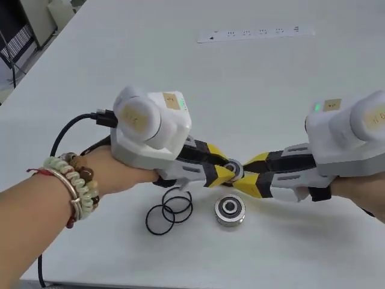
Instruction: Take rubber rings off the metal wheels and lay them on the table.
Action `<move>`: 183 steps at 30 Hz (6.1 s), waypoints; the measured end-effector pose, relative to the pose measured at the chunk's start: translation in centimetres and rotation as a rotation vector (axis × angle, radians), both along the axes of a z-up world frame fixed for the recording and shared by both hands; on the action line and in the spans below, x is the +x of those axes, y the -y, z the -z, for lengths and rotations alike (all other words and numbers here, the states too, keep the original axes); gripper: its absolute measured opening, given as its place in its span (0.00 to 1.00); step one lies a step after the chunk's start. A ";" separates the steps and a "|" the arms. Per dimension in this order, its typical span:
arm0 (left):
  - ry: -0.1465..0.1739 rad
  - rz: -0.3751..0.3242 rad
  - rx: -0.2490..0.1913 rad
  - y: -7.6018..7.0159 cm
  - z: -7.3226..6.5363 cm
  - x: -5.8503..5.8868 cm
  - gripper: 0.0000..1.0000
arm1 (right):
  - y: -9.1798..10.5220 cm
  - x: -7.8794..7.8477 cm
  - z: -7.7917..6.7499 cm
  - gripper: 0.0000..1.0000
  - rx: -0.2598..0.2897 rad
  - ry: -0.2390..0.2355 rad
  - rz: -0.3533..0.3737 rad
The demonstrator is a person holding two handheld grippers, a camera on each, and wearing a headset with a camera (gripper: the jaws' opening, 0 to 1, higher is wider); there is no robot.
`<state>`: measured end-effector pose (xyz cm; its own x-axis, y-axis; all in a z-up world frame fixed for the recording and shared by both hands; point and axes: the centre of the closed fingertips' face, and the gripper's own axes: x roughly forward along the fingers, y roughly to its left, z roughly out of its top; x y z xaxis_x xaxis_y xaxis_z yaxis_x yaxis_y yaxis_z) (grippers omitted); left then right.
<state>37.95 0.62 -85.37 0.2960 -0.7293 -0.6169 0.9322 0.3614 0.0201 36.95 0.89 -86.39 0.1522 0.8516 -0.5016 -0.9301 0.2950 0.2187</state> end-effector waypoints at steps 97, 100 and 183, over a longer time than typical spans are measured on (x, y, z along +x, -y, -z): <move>0.029 -0.047 -0.007 0.1 -0.4 -0.8 0.13 | -0.5 -0.6 -3.1 0.00 0.386 -0.559 0.217; 0.025 -0.055 -0.016 0.1 -0.4 -0.8 0.14 | -0.7 -0.9 -3.5 0.00 0.401 -0.558 0.204; 0.235 -0.244 -0.182 -16.1 -12.8 -9.6 0.83 | 1.0 -6.4 -11.5 0.00 0.169 -0.255 0.261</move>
<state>28.34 16.76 -72.61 0.5919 -0.7116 -0.3784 0.7963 0.5891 0.1378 30.51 -0.14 -74.92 0.2637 0.8745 -0.4070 -0.7383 0.4545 0.4984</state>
